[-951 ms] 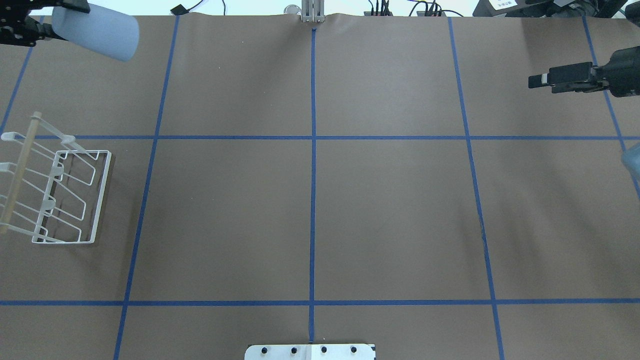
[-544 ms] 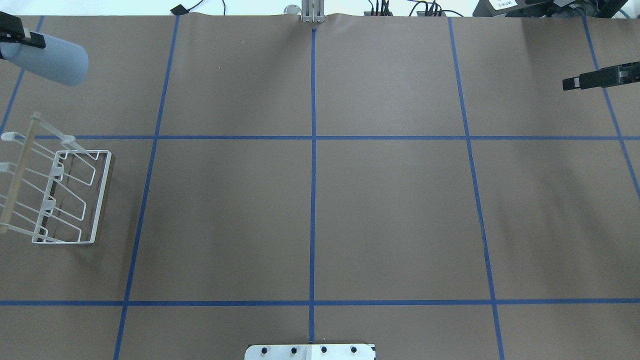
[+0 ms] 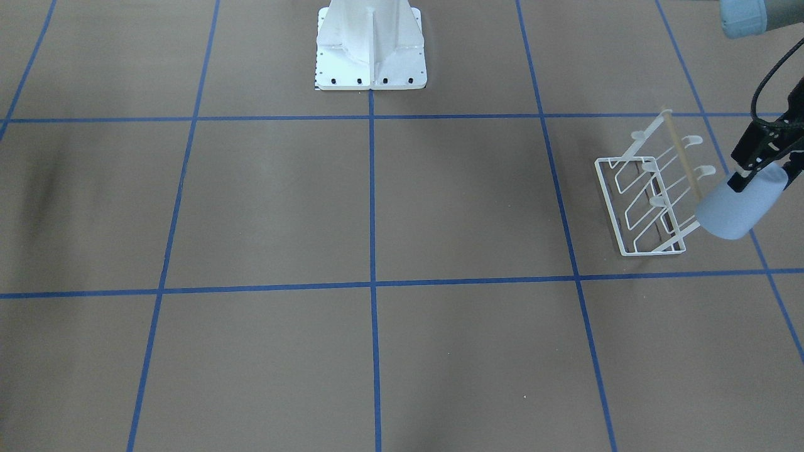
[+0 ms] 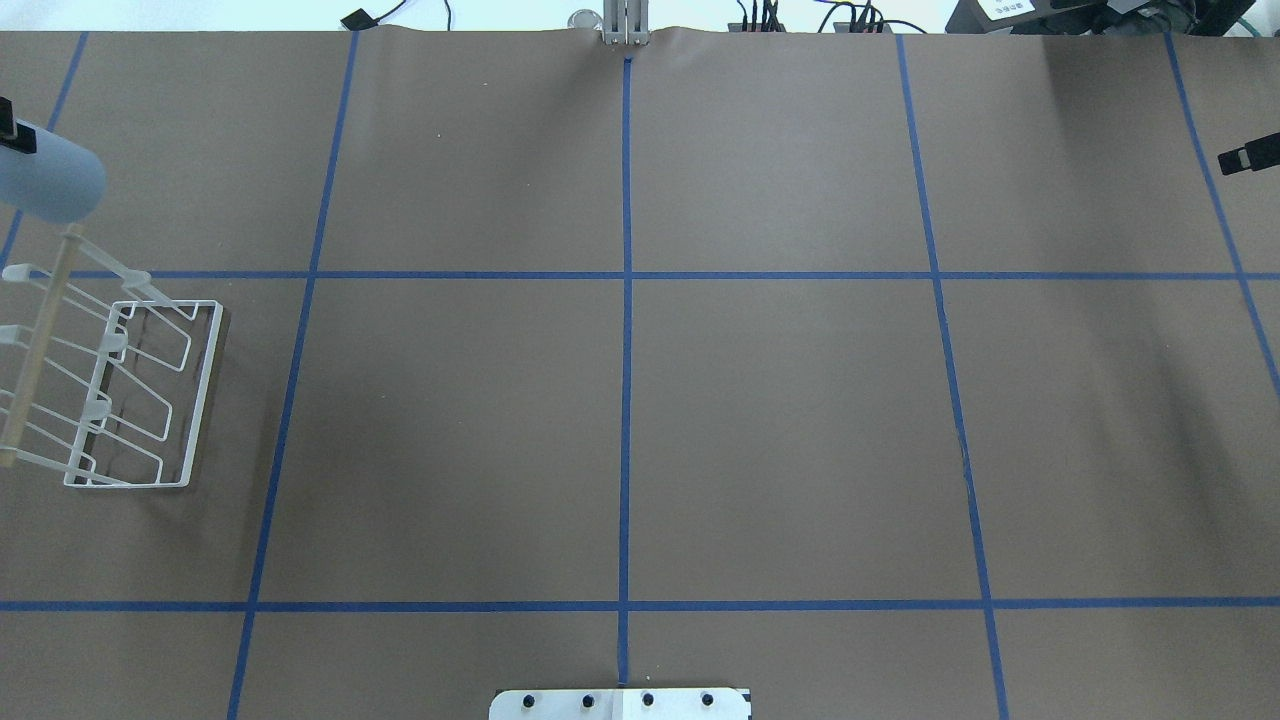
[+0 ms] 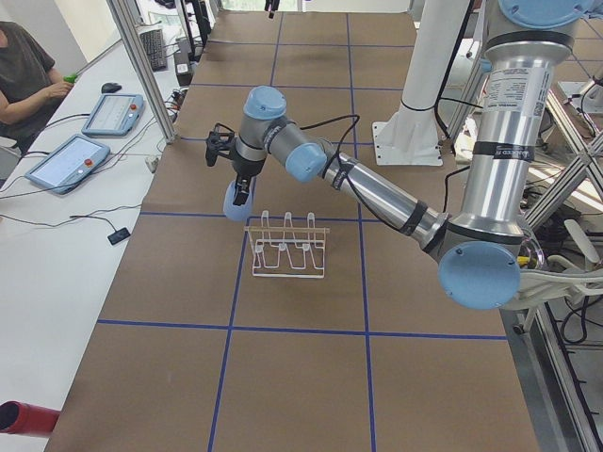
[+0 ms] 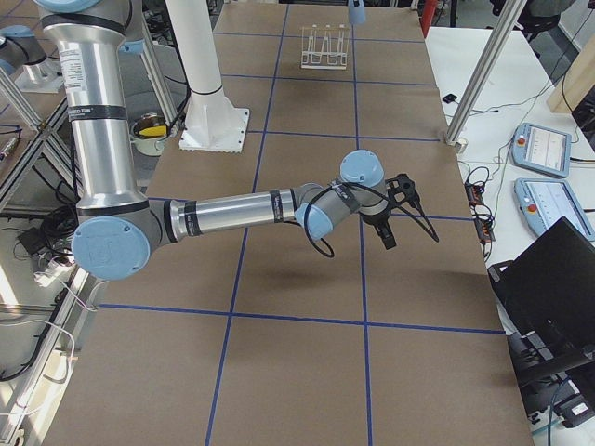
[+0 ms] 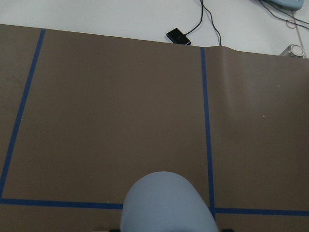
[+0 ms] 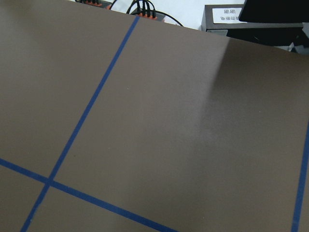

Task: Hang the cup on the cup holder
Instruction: 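Lower the cup onto the rack's hook with the left gripper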

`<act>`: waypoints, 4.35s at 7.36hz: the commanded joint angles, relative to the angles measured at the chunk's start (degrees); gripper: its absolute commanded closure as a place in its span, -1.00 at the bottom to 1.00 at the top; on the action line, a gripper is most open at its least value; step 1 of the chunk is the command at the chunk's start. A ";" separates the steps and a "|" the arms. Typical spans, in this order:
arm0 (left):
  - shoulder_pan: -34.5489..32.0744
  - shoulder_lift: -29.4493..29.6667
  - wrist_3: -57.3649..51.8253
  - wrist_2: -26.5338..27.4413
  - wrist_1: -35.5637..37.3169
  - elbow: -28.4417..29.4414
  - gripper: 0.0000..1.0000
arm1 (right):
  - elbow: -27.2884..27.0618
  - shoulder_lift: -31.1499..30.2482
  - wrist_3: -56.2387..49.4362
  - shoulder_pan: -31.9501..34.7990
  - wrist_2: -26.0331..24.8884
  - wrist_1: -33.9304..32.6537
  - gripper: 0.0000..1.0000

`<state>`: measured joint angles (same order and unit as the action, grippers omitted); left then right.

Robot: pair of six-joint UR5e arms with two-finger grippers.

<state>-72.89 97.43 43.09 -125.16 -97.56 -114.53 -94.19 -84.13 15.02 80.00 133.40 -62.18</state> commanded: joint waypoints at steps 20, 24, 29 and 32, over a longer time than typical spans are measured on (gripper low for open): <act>8.29 4.53 -4.59 -1.05 13.45 2.11 1.00 | -1.18 3.89 -12.83 2.88 0.81 -22.55 -1.00; 8.47 4.62 -4.59 -1.14 12.66 3.69 1.00 | -1.26 3.80 -12.56 2.79 0.81 -22.55 -1.00; 9.35 4.26 -4.68 -1.49 8.88 6.16 1.00 | -1.26 3.80 -12.56 2.79 0.81 -22.55 -1.00; 10.23 4.09 -4.76 -1.49 7.65 6.59 0.23 | -1.18 3.80 -12.56 2.79 0.81 -22.55 -1.00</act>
<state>-62.94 101.56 38.39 -126.65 -89.15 -108.24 -95.41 -80.33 2.46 82.79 134.21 -84.73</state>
